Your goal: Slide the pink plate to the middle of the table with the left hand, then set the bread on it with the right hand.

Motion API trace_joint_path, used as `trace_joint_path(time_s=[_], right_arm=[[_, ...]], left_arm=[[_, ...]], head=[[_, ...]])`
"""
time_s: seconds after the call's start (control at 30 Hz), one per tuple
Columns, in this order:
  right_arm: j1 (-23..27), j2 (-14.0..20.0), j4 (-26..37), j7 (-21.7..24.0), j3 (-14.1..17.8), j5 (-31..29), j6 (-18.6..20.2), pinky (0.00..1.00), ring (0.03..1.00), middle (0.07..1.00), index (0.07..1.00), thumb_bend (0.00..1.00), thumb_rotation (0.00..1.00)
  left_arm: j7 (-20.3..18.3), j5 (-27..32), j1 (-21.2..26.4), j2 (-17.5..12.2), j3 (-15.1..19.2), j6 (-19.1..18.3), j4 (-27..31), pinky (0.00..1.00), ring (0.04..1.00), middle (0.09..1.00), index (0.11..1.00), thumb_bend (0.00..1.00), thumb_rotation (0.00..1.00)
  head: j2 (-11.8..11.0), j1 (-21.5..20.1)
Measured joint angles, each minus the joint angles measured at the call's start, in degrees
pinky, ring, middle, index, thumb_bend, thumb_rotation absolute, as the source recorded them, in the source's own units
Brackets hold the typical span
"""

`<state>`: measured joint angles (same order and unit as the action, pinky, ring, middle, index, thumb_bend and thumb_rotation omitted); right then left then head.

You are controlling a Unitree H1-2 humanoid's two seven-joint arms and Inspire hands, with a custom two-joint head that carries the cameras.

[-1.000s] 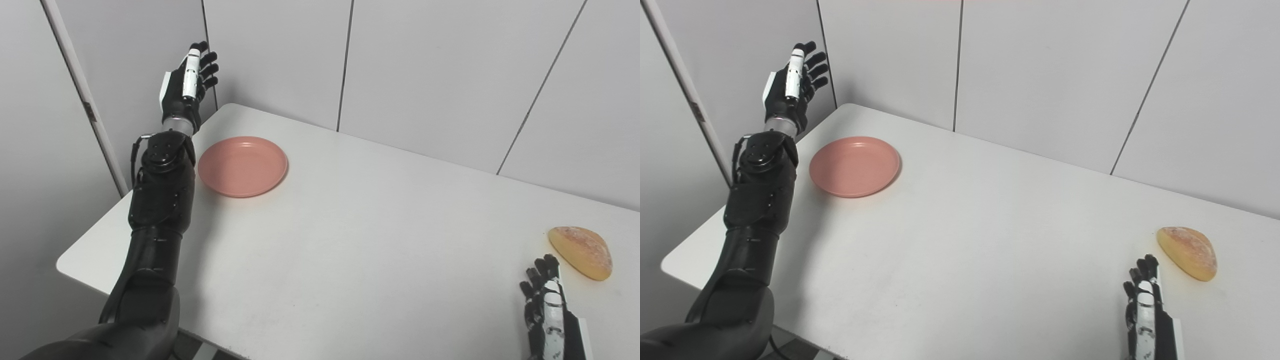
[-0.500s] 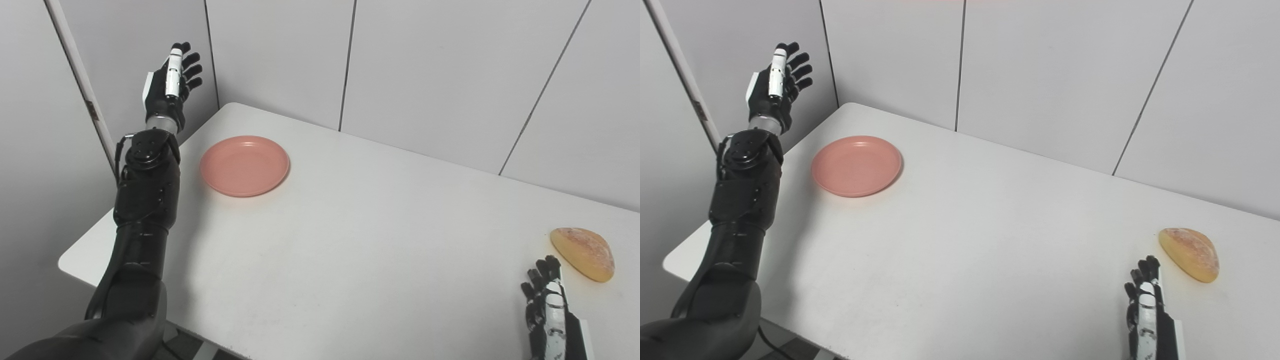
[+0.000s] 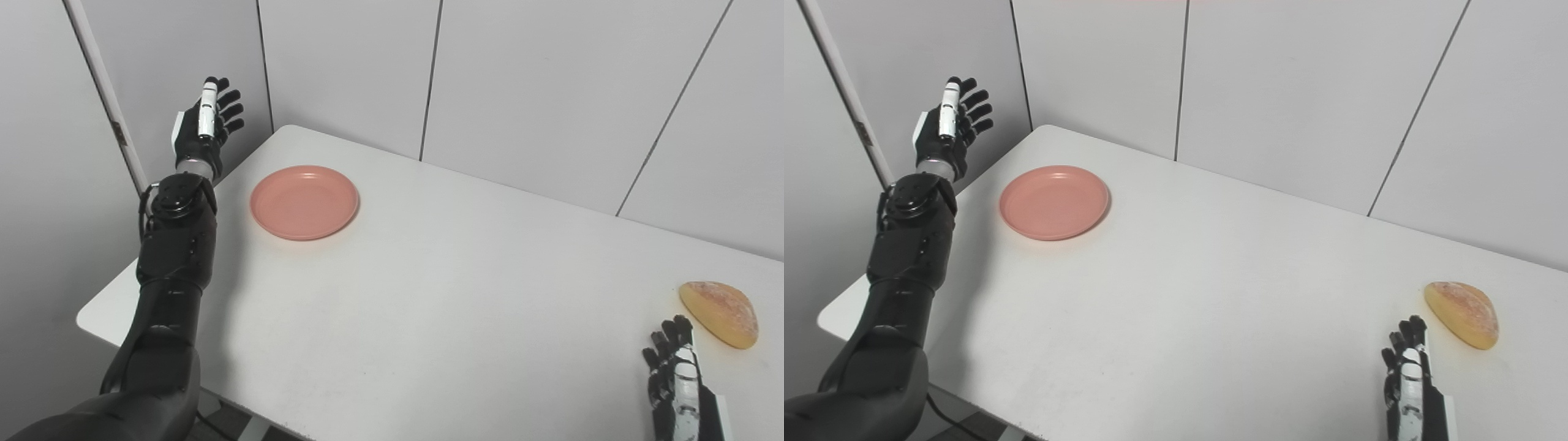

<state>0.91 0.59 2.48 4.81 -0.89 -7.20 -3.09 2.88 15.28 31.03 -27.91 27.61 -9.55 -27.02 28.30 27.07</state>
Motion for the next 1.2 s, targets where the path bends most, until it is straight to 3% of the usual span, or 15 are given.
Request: trace_joint_path(time_s=[0.5,0.87,1.2], right_arm=[[-0.1,0.3,0.2,0.0,0.2,-0.6,0.0,1.0,1.0,1.0,1.0,0.14,1.0],[-0.2,0.3,0.3,0.0,0.3,-0.7,0.0,1.0,1.0,1.0,1.0,0.13,1.0],[-0.3,0.3,0.6,-0.5,0.3,0.2,0.2,1.0,1.0,1.0,1.0,0.13,1.0]], left_arm=[[0.5,1.5,-0.3,0.2,-0.2,0.0,-3.1,0.81,0.839,0.832,0.822,0.36,1.0],[-0.7,3.9,-0.6,1.0,-0.4,0.2,-6.1,0.83,0.83,0.824,0.824,0.38,1.0],[-1.1,4.1,-0.5,2.2,-1.0,0.5,-9.7,0.84,0.862,0.866,0.854,0.36,1.0]], head=[[0.4,0.2],[0.4,0.2],[0.6,0.0]])
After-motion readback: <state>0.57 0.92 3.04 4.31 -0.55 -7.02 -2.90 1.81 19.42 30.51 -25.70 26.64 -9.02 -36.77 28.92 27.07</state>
